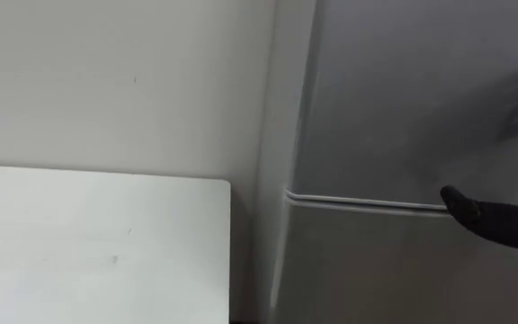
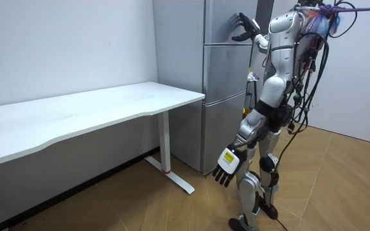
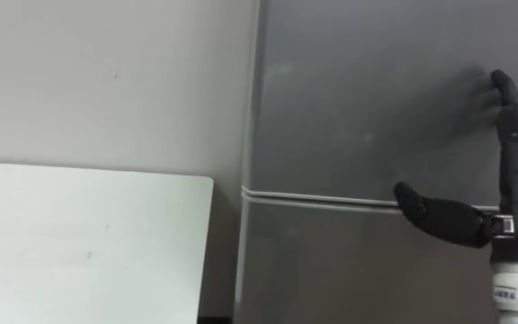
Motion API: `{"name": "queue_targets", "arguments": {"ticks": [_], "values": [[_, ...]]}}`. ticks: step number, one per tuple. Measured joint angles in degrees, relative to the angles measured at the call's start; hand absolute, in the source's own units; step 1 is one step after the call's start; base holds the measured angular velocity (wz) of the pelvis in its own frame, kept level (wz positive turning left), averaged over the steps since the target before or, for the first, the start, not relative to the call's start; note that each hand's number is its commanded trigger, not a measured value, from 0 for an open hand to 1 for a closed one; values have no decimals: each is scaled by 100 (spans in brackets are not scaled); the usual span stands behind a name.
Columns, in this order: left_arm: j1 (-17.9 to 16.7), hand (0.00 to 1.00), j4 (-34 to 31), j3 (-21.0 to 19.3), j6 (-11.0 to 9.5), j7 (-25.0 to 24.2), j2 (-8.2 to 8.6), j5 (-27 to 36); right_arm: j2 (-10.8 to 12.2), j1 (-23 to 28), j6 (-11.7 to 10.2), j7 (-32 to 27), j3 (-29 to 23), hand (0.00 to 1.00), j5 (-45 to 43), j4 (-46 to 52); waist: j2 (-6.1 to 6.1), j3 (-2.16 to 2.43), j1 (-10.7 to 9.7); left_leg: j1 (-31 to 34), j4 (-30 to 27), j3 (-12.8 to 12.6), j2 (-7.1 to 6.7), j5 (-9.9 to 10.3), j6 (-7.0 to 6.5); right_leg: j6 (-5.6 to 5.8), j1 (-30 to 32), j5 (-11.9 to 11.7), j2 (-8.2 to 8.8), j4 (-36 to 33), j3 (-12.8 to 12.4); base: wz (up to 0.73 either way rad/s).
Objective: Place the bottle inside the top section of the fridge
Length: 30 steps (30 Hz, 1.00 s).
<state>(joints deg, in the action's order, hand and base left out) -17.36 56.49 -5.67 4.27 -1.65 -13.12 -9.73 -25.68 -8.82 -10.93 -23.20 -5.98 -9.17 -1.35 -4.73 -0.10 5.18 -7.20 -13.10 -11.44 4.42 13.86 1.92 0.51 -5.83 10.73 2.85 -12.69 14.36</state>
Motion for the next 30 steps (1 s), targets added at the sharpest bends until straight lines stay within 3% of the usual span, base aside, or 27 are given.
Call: {"name": "queue_targets", "arguments": {"ticks": [7, 11, 16, 18, 22, 30], "values": [[3, 0, 0, 137, 82, 1, -47, 3, 4, -145, -78, -134, 53, 0, -189, -424, -24, -15, 5, -8, -33, 63, -6, -2, -3, -2, -36, -15, 2, 2, 3, 1], [-26, 0, -126, 134, 251, -20, -47, -7, 5, -238, -75, -239, 54, 0, -507, -727, -60, -18, 82, 7, -65, 63, -7, -5, -10, 0, -24, -26, 8, -4, 3, 0], [-84, 0, -355, 126, 403, -21, -48, -6, -3, -347, -11, -250, -60, 0, -669, -921, -74, -8, 145, 171, -183, 104, -8, -18, -34, 39, 58, -55, 40, -13, 99, 4], [-92, 0, -386, 131, 417, -22, -46, -5, -5, -415, 113, -253, -55, 0, -719, -949, -81, -4, 140, 236, -216, 122, -13, -32, -53, 43, 93, -88, 49, -10, 124, 8], [-118, 0, -384, 131, 449, -31, -75, 0, -6, -519, 340, -301, -4, 0, -436, -1059, -131, 5, 215, 279, -274, 196, -31, -45, -50, 64, 90, -110, 73, -26, 171, 7], [-366, 0, -525, 150, 450, -68, -87, 113, -6, -633, 339, -292, -22, 0, 704, -1125, -115, 12, 198, 424, -451, 293, -32, -45, -66, 76, 94, -186, 70, 3, 212, 8]]}}
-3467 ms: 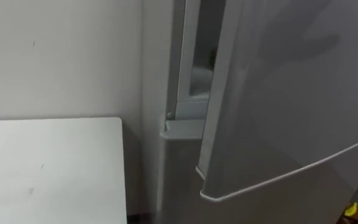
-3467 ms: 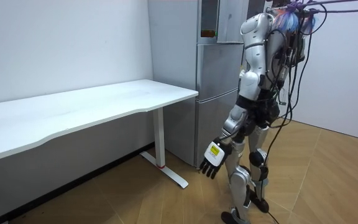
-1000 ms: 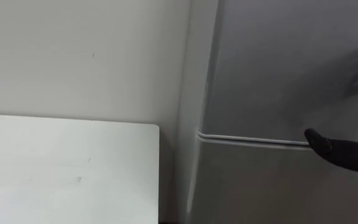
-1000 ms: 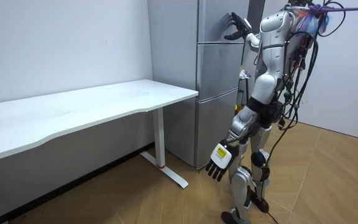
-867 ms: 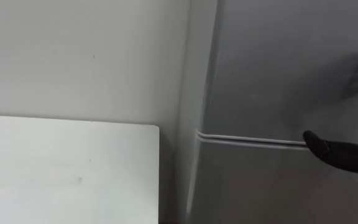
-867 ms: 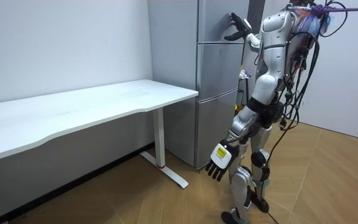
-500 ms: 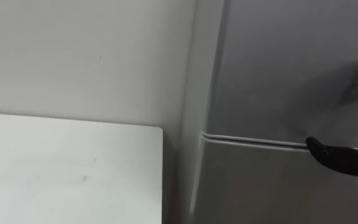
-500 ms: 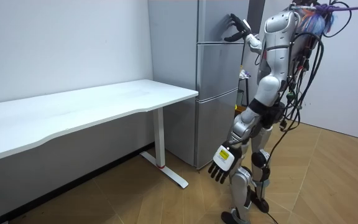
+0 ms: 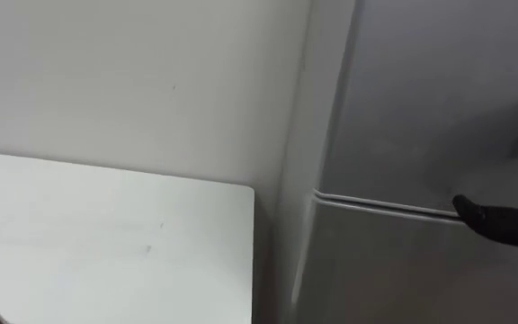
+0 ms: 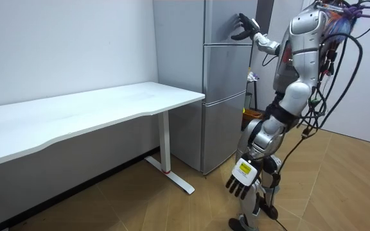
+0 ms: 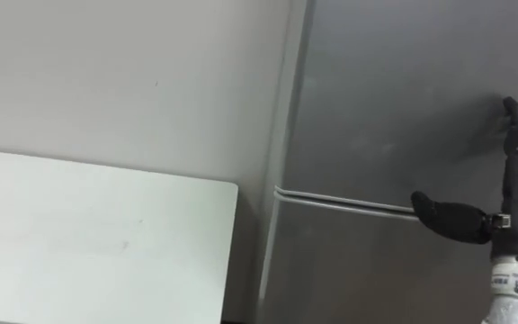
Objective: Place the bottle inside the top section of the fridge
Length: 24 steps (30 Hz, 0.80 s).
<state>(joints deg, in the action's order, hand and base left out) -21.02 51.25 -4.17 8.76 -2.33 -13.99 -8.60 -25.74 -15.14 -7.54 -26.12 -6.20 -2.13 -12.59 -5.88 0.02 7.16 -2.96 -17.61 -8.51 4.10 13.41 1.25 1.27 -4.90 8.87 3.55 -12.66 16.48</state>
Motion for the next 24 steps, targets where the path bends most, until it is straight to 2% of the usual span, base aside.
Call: {"name": "queue_targets", "arguments": {"ticks": [3, 5, 6, 9, 12, 14, 18, 20, 24], "values": [[-11, 0, -38, -19, -6, 55, 0, -13, 2, 97, -58, -42, -5, 0, 248, 27, 14, 8, -60, 30, -4, 69, -15, -7, -6, -4, -3, -4, 10, 8, 41, 10], [-22, 0, -56, -65, -75, 92, 1, -20, 2, 395, -142, -102, -75, 0, 551, 9, 68, 38, -78, 30, -1, 87, -26, -6, -14, -11, -54, -18, 7, 65, 88, 11], [-38, 0, -56, -75, -118, 125, 3, -24, 3, 634, -125, -125, -127, 0, 707, -40, 96, 53, -91, 7, 24, 120, -44, -19, -38, -16, -96, -29, 7, 98, 101, 16], [-78, 0, -63, -81, -183, 185, 22, 14, 6, 1021, 28, -155, -235, 0, 972, -270, 179, 54, -180, -31, 109, 125, -82, -31, -57, 1, -90, -11, 31, 97, 94, 3], [-160, 0, -56, -269, -274, 191, 67, 190, 7, 1192, 136, -404, -594, 0, 1726, -555, 278, 11, -398, 5, 197, 99, -108, -39, -70, 13, -9, 8, 50, 88, 71, -4], [-261, 0, -56, -405, -385, 209, 74, 363, -7, 1193, 137, -686, -1075, 0, 2358, -591, 395, 45, -643, -11, 308, 52, -121, -63, -71, 6, 27, 44, 67, 19, 63, -6], [-383, 0, -56, -711, -518, 334, 92, 451, -33, 1231, 132, -1109, -1652, 0, 2855, -625, 366, 32, -883, -240, 582, -90, -140, -147, -32, -1, 96, 147, 68, -44, -77, -18], [-347, 0, -62, -763, -575, 369, 99, 456, -34, 1503, 102, -1355, -1882, 0, 2890, -633, 290, 13, -998, -271, 608, -93, -139, -145, -29, 4, 56, 167, 57, 14, -80, -7], [-243, 0, -61, -764, -637, 446, 177, 466, -24, 2003, 102, -1525, -2000, 0, 2893, -750, 197, -5, -1020, -269, 625, -213, -136, -141, -22, 9, 92, 180, 47, 11, -210, -18]]}}
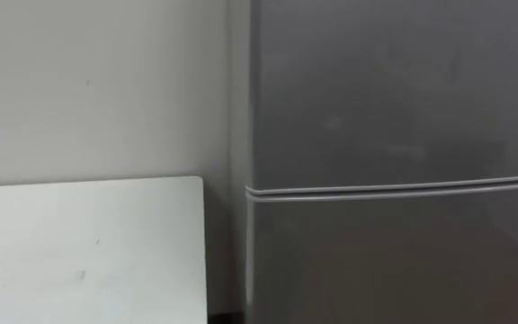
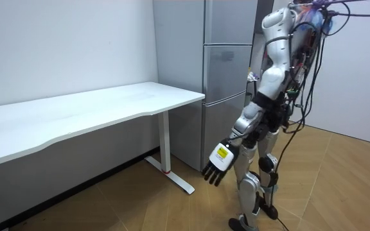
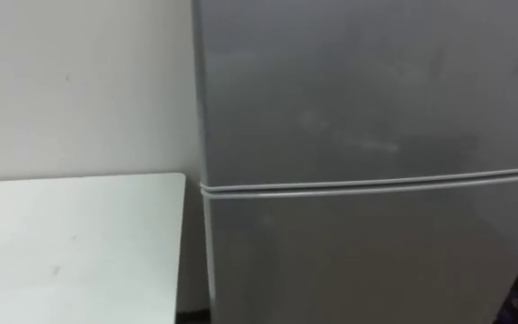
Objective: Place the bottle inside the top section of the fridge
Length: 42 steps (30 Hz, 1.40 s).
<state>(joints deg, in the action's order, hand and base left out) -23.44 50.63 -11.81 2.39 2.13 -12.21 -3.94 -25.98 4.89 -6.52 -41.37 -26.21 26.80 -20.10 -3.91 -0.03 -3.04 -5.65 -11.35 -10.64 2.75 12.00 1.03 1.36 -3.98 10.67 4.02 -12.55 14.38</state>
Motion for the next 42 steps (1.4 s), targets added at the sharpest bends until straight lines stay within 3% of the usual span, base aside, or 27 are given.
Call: {"name": "queue_targets", "arguments": {"ticks": [6, 9, 11, 14, 17, 22, 26, 34, 42], "values": [[27, 0, 14, 2, -5, 146, -4, 576, 231, 581, -47, -218, -59, 0, 137, -355, 110, -1, -54, -4, -17, -30, 53, 144, 25, 7, -24, 3, -65, 87, -34, -3], [22, 0, 66, 1, -55, 207, 21, 686, 564, 796, -105, -251, -50, 0, 336, -871, 162, 14, -15, -6, 6, -20, 53, 145, 24, 10, -17, 4, -65, 88, -24, 0], [-48, 0, 123, 0, -72, 232, 89, 783, 783, 999, -102, -216, -44, 0, 645, -1296, 222, 53, 1, -13, 15, -19, 50, 146, 24, 18, -15, 11, -59, 84, -12, 0], [-67, 0, 267, -17, -157, 301, 165, 884, 1017, 1108, -114, -169, 19, 0, 929, -1846, 358, 37, 16, -83, 43, -38, 48, 145, 25, 12, -16, 28, -59, 60, -33, -4], [-115, 0, 306, -16, -158, 394, 221, 1062, 1267, 1212, -107, -122, 272, 0, 964, -2258, 408, 22, 24, -169, 78, -107, 45, 148, 31, 11, -13, 125, -47, -34, -117, -12], [-41, 0, 576, 55, -253, 394, 322, 1111, 1491, 1289, -102, 106, 737, 0, 1127, -2985, 420, 15, 17, -217, 98, -104, 37, 155, 39, 20, -48, 154, -48, -58, -145, -1], [-105, 0, 705, 193, -252, 399, 325, 1105, 1528, 1316, -88, 458, 1204, 0, 613, -3567, 422, 6, 46, -295, 141, -119, 33, 159, 44, 29, -106, 165, -51, -33, -158, -2], [-25, 0, 718, 552, -252, 398, 349, 1059, 1603, 1181, 2, 1415, 2028, 0, -296, -3706, 439, -1, 68, -301, 149, -160, 43, 158, 45, 26, -98, 164, -62, -21, -166, -1], [174, 0, 721, 649, -253, 398, 397, 781, 1737, 1062, 37, 2377, 2618, 0, -1354, -3748, 440, -2, 348, -286, 156, -160, 41, 159, 46, 26, -86, 164, -64, -4, -172, 0]]}}
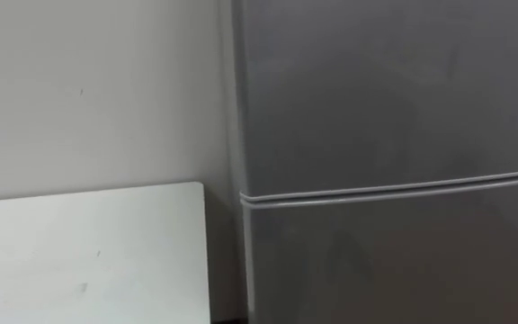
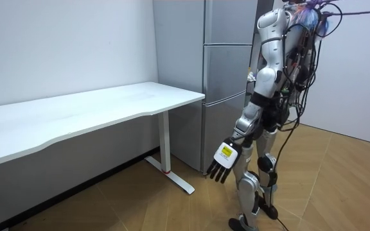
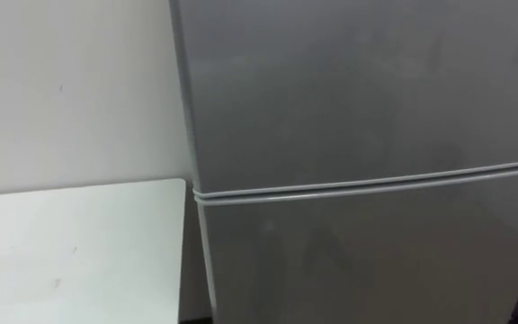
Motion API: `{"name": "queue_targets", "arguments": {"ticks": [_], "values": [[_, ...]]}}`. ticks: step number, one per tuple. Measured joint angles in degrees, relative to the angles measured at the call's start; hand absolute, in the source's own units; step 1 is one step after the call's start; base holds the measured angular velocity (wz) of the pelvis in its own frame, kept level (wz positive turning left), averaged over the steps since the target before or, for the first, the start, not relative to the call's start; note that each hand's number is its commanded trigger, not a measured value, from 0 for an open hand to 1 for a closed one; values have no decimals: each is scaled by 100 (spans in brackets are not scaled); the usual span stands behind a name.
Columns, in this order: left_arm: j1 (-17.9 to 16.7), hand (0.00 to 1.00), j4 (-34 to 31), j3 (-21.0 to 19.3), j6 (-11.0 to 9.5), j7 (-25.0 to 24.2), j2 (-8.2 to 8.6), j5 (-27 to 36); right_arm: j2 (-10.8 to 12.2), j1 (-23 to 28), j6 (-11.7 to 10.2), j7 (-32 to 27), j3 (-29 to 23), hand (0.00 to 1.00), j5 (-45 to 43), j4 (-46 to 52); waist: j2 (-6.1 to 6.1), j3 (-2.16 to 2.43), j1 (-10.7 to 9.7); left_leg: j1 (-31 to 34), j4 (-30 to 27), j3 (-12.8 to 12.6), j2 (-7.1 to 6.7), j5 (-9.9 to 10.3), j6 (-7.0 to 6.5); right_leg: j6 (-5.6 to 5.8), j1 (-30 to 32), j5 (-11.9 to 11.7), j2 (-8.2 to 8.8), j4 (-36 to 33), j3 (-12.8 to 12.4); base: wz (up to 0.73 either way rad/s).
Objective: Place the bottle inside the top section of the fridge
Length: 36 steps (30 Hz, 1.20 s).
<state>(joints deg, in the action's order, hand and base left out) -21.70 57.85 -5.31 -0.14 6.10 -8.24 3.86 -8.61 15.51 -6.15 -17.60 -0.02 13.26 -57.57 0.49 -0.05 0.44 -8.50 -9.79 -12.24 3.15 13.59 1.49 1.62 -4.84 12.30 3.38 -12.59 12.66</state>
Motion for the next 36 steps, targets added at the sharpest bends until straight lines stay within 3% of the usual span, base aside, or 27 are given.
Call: {"name": "queue_targets", "arguments": {"ticks": [11, 36], "values": [[216, 0, 205, 125, -6, -9, 80, -413, 16, -34, -4, 632, 336, 0, -258, -9, -17, -6, 10, 126, -191, 154, -2, 0, 0, -11, -8, 7, 42, -13, 172, 7], [218, 0, 311, 221, -10, -3, 76, -633, 34, -175, -4, 905, 331, 0, -235, -248, -66, -8, 8, 191, -203, 206, -4, 0, -1, -12, -12, 6, 44, -6, 232, 1]]}}
